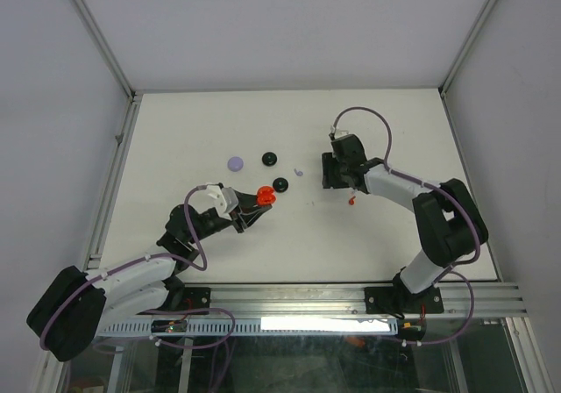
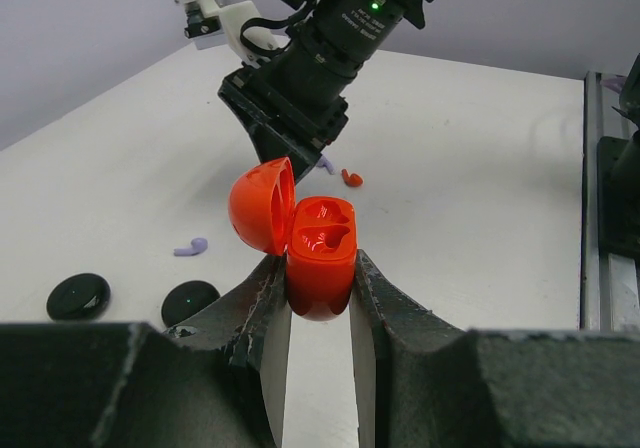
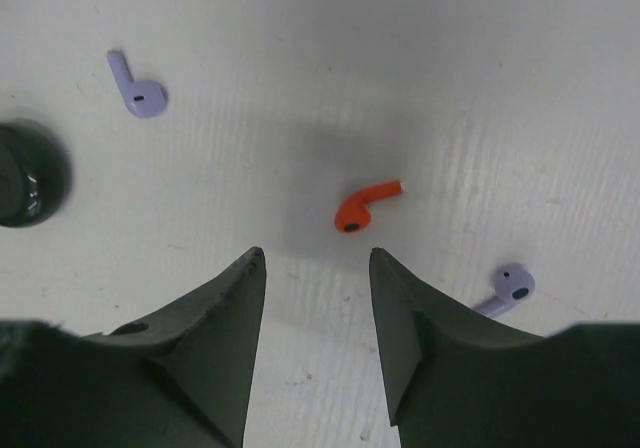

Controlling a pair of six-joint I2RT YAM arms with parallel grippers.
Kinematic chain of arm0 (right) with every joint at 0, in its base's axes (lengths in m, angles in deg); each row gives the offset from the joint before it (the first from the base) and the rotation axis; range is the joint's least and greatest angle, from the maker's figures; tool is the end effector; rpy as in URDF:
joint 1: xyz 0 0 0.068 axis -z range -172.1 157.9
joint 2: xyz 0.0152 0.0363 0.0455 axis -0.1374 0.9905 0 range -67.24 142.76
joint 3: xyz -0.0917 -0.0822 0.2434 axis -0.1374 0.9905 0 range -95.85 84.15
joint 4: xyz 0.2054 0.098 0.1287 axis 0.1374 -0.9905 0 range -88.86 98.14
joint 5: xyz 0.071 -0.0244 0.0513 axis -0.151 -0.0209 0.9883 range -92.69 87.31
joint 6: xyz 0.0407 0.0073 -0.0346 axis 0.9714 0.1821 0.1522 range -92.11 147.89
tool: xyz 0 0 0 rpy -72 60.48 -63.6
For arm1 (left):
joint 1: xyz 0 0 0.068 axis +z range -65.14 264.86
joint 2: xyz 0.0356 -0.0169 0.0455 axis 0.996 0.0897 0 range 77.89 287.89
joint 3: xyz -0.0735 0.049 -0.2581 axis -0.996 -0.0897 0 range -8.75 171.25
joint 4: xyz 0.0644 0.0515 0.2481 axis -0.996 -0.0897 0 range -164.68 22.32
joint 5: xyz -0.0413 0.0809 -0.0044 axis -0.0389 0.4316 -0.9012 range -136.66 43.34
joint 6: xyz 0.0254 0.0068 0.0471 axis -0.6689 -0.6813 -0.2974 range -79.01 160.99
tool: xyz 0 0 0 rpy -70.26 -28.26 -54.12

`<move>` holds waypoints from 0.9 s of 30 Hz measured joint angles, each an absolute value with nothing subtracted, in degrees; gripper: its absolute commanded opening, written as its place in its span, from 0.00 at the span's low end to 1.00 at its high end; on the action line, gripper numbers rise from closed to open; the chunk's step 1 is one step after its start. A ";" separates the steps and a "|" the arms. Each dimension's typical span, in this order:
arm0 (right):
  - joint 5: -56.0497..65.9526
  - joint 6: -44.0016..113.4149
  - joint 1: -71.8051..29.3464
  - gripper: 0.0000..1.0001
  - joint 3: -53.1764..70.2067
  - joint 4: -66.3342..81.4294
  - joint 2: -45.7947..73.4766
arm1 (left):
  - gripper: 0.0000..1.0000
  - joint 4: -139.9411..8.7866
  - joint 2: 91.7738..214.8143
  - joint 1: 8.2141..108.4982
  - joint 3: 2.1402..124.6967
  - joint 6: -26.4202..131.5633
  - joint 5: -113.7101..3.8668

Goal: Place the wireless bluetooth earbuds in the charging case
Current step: Pick up the earbud from the center of the board.

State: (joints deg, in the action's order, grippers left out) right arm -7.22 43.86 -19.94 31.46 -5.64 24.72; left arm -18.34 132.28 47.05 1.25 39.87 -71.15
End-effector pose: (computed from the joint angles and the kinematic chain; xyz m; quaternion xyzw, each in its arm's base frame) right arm 0.2866 0.1481 0.1812 -0.0855 0.9440 0.0833 0.3077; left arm 0.1406 -0.1278 0.2088 0.3675 0.5707 -0.3627 0.6385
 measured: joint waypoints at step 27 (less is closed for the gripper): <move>-7.62 44.32 -21.40 0.48 25.39 -14.40 25.97 | 0.00 -18.73 134.14 47.05 1.25 39.91 -71.24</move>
State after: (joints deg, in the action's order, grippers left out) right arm -7.62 44.32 -21.40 25.39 -14.40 25.97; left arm -18.73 134.14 47.05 1.25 39.91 -71.24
